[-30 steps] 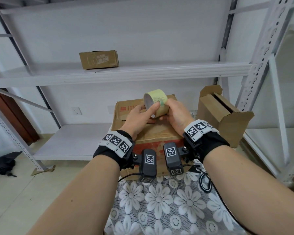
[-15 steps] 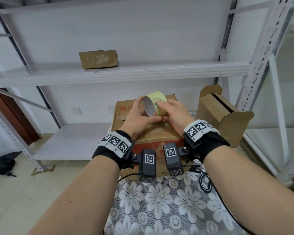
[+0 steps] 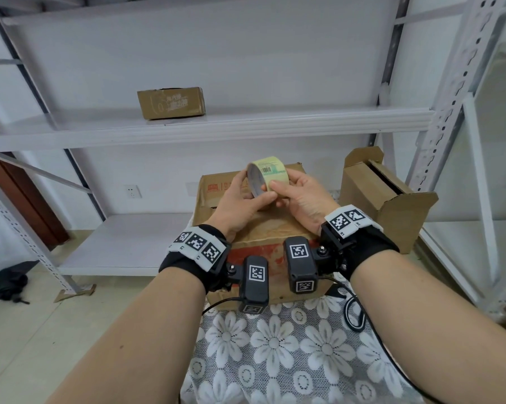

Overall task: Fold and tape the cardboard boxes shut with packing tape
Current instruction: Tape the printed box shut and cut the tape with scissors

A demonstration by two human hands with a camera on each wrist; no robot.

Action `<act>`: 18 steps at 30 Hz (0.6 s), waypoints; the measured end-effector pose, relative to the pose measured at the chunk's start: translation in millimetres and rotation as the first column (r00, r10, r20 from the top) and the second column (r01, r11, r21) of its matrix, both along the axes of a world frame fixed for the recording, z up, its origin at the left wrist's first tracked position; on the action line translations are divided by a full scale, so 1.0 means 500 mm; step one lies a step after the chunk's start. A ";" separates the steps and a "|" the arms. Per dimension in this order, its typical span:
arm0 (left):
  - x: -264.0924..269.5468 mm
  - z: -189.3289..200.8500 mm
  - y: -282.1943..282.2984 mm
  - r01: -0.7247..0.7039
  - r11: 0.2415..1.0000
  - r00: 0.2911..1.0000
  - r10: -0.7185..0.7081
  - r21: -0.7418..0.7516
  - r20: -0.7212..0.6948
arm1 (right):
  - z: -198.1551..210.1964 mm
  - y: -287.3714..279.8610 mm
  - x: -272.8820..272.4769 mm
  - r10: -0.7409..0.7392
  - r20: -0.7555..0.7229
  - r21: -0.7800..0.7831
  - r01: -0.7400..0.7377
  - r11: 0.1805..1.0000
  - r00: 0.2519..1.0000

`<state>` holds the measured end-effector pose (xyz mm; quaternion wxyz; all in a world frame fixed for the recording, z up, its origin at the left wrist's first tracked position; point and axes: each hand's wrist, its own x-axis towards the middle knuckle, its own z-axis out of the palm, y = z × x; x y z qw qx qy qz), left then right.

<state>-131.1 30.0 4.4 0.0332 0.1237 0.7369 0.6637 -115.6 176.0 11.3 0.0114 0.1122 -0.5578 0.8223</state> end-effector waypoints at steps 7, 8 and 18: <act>0.007 0.008 0.004 -0.006 0.998 1.000 0.005 -0.061 -0.015 | 0.001 0.001 -0.005 -0.064 0.099 -0.078 0.072 0.994 0.993; 0.006 0.008 0.005 -0.013 0.998 1.000 0.011 -0.067 -0.022 | 0.001 0.000 -0.005 -0.058 0.098 -0.083 0.066 0.994 0.994; 0.001 0.009 0.004 -0.004 1.000 0.999 0.002 0.030 0.054 | -0.002 0.001 0.000 0.056 0.003 -0.040 -0.056 0.998 0.998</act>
